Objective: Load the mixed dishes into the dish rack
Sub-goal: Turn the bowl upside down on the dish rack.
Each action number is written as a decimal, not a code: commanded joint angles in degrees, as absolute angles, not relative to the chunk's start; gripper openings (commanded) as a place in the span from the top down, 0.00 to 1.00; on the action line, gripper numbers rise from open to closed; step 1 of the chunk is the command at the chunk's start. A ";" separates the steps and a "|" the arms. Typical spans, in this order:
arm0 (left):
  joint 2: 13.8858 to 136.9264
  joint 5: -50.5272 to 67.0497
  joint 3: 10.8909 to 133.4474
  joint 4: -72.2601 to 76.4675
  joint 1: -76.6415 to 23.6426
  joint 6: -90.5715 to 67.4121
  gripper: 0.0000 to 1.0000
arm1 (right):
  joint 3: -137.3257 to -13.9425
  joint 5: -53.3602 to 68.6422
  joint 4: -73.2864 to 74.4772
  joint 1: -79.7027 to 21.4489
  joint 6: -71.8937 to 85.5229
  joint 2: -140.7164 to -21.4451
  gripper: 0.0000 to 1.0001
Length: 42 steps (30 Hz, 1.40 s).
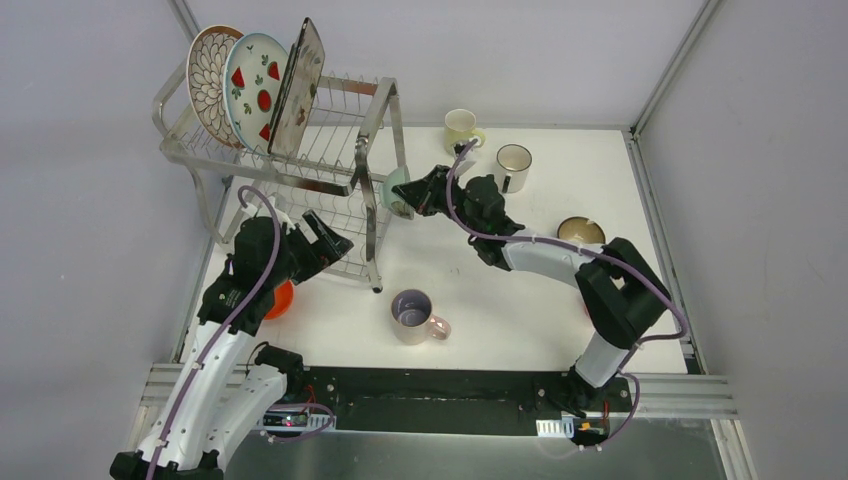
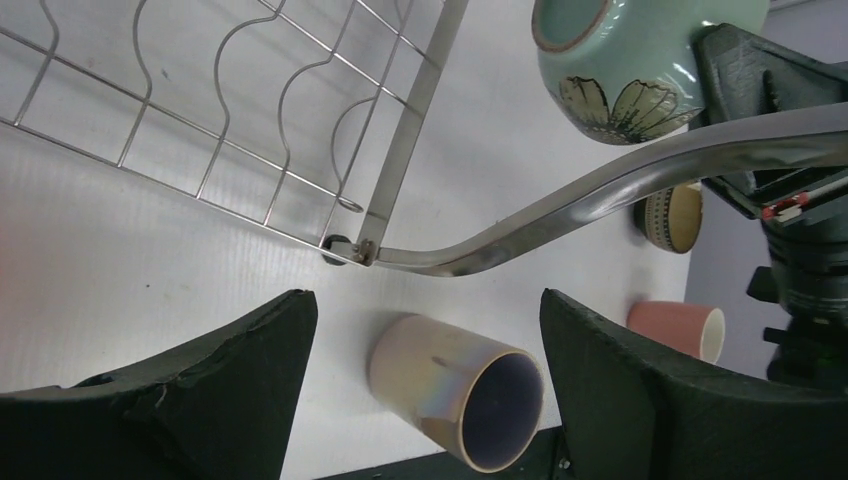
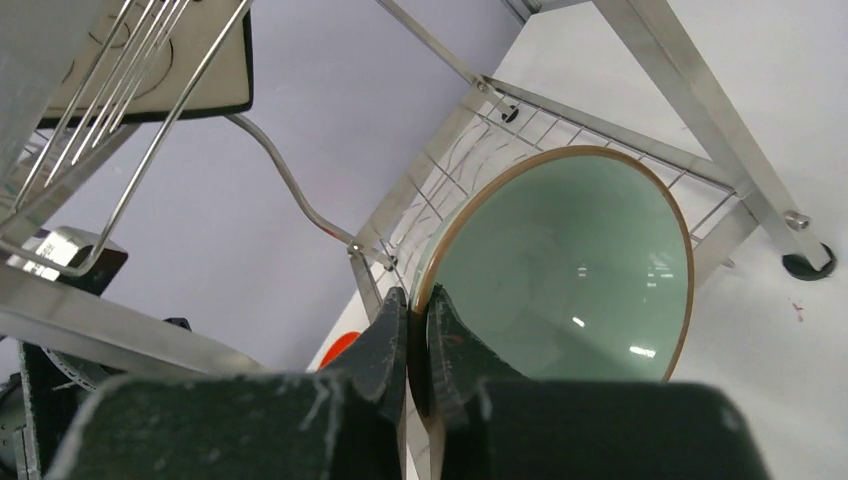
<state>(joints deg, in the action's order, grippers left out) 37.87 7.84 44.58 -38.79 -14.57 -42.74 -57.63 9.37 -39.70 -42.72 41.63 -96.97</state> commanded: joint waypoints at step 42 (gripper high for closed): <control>44.21 14.55 38.14 -26.10 -0.35 -48.62 0.20 | -70.14 4.01 -68.16 -47.53 65.61 -125.93 1.00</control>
